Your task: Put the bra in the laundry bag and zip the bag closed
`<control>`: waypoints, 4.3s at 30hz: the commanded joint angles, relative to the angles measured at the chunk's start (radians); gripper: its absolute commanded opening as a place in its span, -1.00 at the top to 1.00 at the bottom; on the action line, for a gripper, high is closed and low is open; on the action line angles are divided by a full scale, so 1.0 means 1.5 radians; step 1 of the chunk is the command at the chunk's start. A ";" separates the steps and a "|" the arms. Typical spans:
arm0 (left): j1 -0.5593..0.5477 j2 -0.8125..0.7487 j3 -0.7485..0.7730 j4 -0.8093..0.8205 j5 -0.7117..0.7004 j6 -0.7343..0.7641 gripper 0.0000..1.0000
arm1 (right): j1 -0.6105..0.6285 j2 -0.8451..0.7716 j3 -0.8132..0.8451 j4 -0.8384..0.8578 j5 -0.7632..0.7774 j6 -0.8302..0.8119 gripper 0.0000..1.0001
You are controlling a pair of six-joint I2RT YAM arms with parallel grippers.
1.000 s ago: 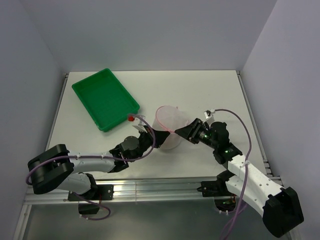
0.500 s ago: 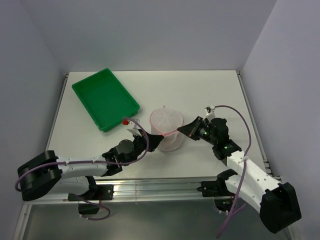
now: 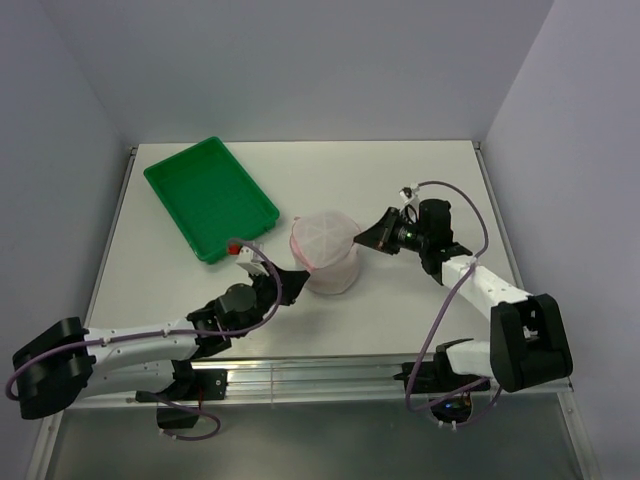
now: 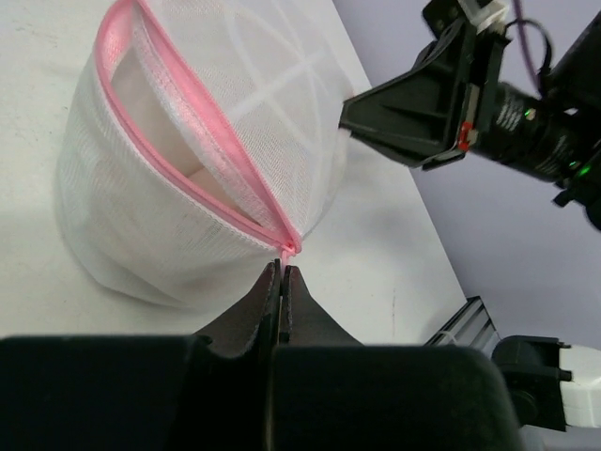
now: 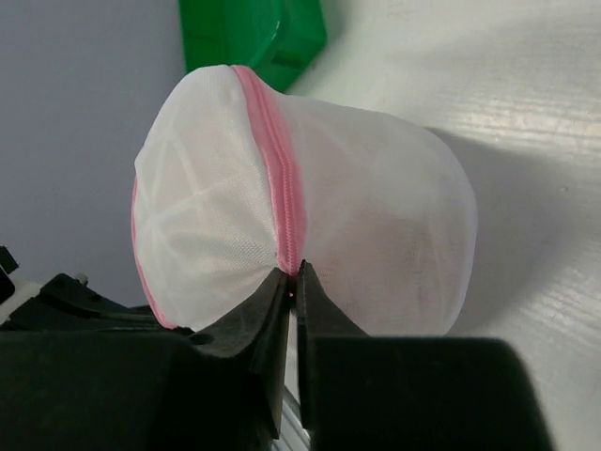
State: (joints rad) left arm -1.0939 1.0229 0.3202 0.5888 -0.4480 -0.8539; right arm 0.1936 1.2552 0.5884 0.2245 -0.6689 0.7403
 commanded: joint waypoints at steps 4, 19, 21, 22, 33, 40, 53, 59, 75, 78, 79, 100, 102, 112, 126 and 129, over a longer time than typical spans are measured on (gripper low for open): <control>-0.012 0.089 0.027 0.109 0.028 0.016 1.00 | -0.019 -0.015 0.095 -0.049 0.118 -0.060 -0.24; -0.012 0.236 0.117 0.260 0.088 -0.011 0.99 | 0.091 -0.316 -0.116 -0.064 0.177 0.047 -0.29; -0.013 0.234 0.115 0.257 0.090 -0.014 1.00 | 0.104 -0.291 -0.102 -0.035 0.159 0.061 -0.12; -0.013 0.232 0.111 0.256 0.090 -0.017 1.00 | 0.111 -0.286 -0.099 -0.023 0.150 0.067 -0.11; -0.014 0.240 0.107 0.267 0.110 -0.021 1.00 | 0.149 -0.221 -0.139 0.111 0.130 0.165 -0.12; -0.014 0.220 0.095 0.239 0.102 -0.011 1.00 | 0.150 -0.199 -0.122 0.117 0.152 0.156 0.88; -0.012 0.040 0.029 0.015 -0.016 0.043 1.00 | 0.042 -0.111 -0.059 0.102 0.140 0.024 1.00; -0.011 -0.057 -0.002 -0.081 -0.072 0.049 1.00 | 0.005 -0.027 -0.009 0.153 0.110 0.007 1.00; -0.026 0.118 0.085 0.167 -0.009 0.059 0.99 | 0.104 -0.162 0.007 -0.061 0.203 -0.033 -0.55; -0.032 0.166 0.112 0.196 0.015 0.057 1.00 | 0.155 -0.230 -0.051 -0.061 0.199 0.010 -0.34; -0.033 0.175 0.116 0.211 0.020 0.053 0.99 | 0.166 -0.252 -0.073 -0.057 0.199 0.031 -0.26; -0.059 0.176 0.105 0.196 0.029 0.039 1.00 | 0.180 -0.200 -0.083 0.061 0.198 0.119 0.62; -0.059 0.170 0.103 0.190 0.031 0.043 1.00 | 0.179 -0.197 -0.080 0.062 0.219 0.115 0.96; -0.053 0.050 0.070 0.041 -0.044 0.072 1.00 | 0.108 -0.134 -0.041 0.074 0.183 0.070 1.00; -0.048 -0.123 0.014 -0.187 -0.169 0.068 0.99 | 0.025 -0.059 -0.004 0.102 0.122 0.018 1.00; -0.048 -0.133 0.012 -0.202 -0.187 0.065 1.00 | 0.021 -0.047 0.004 0.101 0.123 0.014 1.00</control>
State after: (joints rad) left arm -1.1664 0.8639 0.3557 0.3695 -0.6086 -0.7712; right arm 0.3008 1.1721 0.5358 0.3038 -0.6579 0.8303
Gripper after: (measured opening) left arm 0.032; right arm 0.008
